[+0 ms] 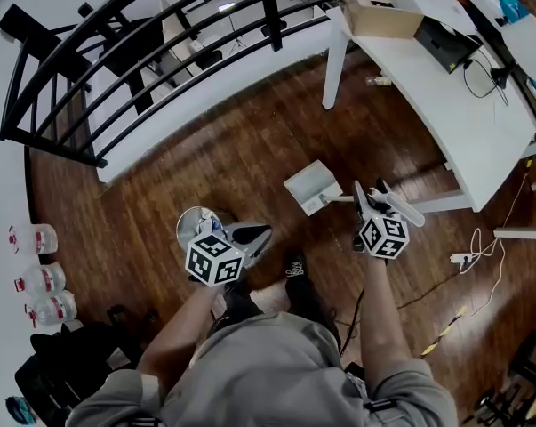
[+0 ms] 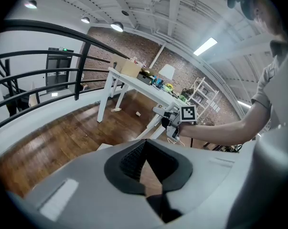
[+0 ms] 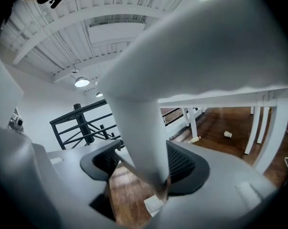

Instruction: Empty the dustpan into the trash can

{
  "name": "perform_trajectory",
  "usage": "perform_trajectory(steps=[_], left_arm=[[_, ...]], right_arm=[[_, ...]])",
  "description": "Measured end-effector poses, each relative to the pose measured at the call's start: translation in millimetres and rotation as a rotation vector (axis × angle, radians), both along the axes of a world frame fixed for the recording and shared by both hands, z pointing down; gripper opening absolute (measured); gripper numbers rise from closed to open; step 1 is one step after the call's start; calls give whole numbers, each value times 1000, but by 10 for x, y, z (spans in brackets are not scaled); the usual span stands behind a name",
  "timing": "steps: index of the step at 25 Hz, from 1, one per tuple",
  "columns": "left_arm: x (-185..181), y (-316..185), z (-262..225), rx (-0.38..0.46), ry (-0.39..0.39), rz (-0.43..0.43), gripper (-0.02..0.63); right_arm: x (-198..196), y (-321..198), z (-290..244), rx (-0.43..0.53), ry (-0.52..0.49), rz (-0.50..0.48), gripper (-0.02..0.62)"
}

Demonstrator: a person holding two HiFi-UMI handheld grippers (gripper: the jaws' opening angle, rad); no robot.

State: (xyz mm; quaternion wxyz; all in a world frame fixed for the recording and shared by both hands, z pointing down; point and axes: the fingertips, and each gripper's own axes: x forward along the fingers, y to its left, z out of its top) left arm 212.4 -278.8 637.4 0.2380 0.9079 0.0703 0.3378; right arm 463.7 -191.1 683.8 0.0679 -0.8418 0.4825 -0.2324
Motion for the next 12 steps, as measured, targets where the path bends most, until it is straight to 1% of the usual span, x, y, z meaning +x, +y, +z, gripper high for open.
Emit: perform_trajectory(steps=[2,4,5,7,10,12], left_arm=[[8,8,-11,-3,6,6,5],[-6,19,-21,-4,11,9,5],[-19,23,-29,-4,13,9,5],[-40,29,-50,-1,19,0,5],[-56,17,-75,7,32,-33,5],[-69,-21,-105,21,41,-61,5]], right_arm=[[-37,73,83,-42,-18,11,297],[-97,152,180,-91,-37,23,368],[-142,198,232,-114,-50,24,384],[-274,291,343,-162,-88,2,391],[-548,374,536,-227,-162,-82,391],[-716,385,651,-253,-228,-122,390]])
